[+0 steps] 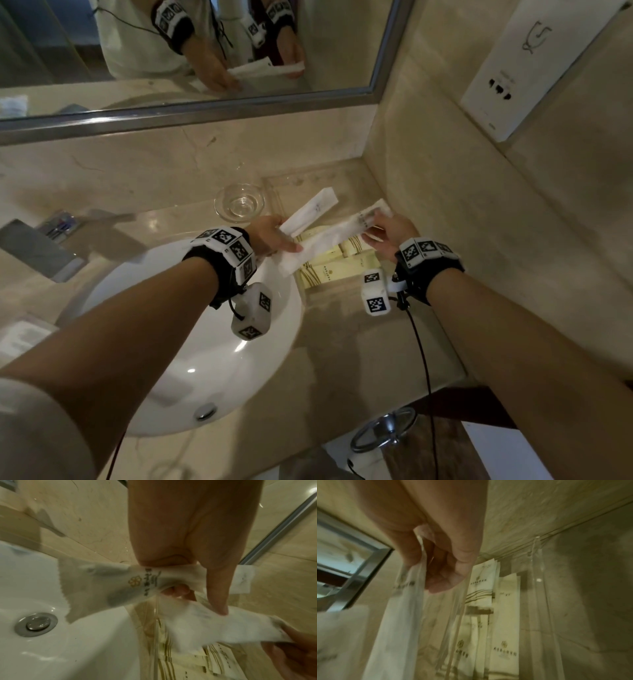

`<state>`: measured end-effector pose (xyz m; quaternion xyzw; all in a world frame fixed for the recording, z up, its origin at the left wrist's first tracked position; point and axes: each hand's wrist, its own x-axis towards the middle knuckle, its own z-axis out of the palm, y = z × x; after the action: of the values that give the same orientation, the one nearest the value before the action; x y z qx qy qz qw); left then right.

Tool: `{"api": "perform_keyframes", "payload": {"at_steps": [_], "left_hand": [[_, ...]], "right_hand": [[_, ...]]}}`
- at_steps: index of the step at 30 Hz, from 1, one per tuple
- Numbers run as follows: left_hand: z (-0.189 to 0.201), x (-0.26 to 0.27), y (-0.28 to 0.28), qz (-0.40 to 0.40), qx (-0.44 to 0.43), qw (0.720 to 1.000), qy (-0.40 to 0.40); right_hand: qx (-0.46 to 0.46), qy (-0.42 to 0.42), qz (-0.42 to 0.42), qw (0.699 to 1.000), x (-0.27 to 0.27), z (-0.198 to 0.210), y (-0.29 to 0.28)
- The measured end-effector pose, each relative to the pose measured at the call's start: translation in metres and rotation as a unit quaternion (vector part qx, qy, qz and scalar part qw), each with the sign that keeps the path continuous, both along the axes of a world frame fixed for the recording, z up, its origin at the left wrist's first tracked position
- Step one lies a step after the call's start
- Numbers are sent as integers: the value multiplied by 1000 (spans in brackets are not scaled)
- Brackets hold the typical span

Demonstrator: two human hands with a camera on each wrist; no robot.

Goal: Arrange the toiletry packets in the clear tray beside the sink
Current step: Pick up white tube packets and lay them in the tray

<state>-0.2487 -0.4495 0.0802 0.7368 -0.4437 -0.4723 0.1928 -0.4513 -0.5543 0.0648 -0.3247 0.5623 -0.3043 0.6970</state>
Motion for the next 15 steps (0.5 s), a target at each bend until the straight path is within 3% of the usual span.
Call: {"api": "perform_keyframes", "payload": {"at_steps": [5,8,12,15], "left_hand": [[-10,-3,6,-2,3,1000,23],[-21,-6,0,-11,19,1000,-1],[-32,-19,-7,-37,24,996,-76],[-44,-28,-9,-49,26,992,-113]], "right_hand": [[19,31,-48,998,-20,-9,-8],[-19,148,-18,989,-28,-15,-8],[-88,368,85,922,-39,-32,-9],[-88,443,120,884,-43,-41,-6]]}}
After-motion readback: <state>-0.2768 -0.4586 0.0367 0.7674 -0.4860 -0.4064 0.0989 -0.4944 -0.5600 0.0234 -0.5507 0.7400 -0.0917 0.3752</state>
